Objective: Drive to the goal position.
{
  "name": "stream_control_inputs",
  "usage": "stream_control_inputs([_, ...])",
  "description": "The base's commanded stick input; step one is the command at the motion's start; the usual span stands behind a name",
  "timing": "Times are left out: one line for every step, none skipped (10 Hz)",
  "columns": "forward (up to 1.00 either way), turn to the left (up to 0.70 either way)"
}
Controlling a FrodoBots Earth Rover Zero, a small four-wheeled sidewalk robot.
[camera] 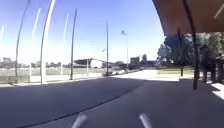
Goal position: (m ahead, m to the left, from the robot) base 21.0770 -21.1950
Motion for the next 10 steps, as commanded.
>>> stream_control_inputs([1.00, -0.40])
stream_control_inputs([1.00, -0.40])
stream_control_inputs([1.00, 0.00])
stream_control_inputs([1.00, 0.00])
stream_control_inputs([1.00, 0.00])
stream_control_inputs([1.00, 0.00])
stream_control_inputs([1.00, 0.00])
stream_control_inputs([1.00, 0.00])
stream_control_inputs([1.00, 0.00])
stream_control_inputs([1.00, -0.40])
